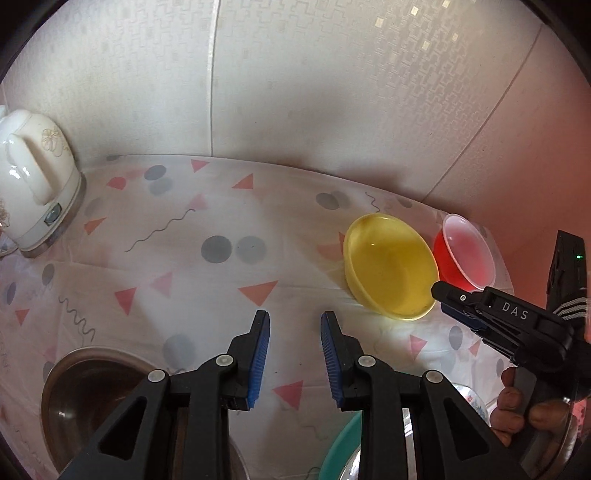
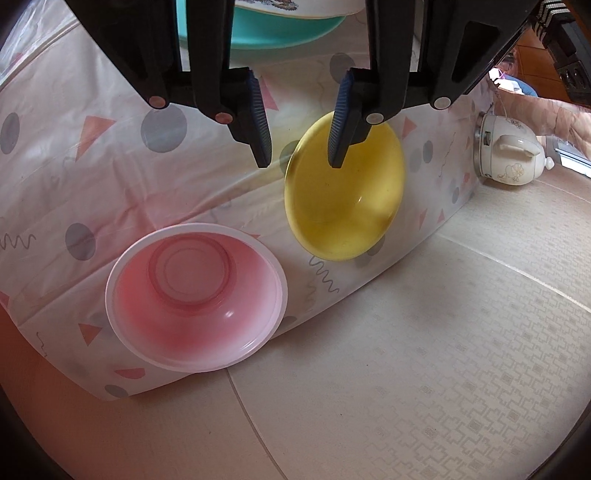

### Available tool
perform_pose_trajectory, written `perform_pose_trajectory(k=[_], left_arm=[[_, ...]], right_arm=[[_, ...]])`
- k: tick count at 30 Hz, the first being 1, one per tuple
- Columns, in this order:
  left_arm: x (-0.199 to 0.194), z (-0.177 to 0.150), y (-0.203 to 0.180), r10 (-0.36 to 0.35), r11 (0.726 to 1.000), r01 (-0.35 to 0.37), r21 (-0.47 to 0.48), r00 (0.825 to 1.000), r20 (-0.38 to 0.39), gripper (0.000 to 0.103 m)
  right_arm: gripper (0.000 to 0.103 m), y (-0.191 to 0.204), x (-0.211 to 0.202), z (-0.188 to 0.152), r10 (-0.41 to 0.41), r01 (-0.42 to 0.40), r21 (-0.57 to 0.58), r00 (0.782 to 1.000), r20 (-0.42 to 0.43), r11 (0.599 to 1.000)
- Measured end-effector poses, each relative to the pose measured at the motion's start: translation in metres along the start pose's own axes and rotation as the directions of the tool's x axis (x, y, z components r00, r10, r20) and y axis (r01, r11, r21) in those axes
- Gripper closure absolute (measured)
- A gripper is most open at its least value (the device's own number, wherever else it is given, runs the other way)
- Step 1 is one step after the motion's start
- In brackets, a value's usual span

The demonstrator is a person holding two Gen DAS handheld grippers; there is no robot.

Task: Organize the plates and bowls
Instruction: 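Move the right tool to the yellow bowl and grip its rim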

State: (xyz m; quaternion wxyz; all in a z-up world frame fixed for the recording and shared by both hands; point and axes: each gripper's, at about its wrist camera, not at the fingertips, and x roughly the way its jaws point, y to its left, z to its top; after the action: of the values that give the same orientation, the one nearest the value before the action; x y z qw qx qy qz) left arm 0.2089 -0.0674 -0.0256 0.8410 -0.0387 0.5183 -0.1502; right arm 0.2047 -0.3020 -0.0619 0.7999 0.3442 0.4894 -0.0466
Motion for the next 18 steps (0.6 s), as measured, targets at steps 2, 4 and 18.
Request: perform_pose_trajectory(k=[2, 4, 18], left_arm=[[0.008, 0.007, -0.005, -0.017, 1.0, 0.017, -0.008, 1.0, -0.004, 0.074], [0.018, 0.013, -0.011, -0.037, 0.999, 0.037, -0.01, 0.999, -0.011, 0.073], [0.062, 0.023, -0.031, -0.073, 0.996, 0.076, 0.055, 0.996, -0.058, 0.088]], right_arm=[[0.074, -0.002, 0.003, 0.003, -0.005, 0.005, 0.005, 1.0, -0.002, 1.0], [0.076, -0.004, 0.007, 0.006, -0.009, 0.01, 0.011, 1.0, -0.009, 1.0], [0.089, 0.01, 0.032, 0.007, -0.008, 0.0, -0.089, 0.997, -0.079, 0.996]])
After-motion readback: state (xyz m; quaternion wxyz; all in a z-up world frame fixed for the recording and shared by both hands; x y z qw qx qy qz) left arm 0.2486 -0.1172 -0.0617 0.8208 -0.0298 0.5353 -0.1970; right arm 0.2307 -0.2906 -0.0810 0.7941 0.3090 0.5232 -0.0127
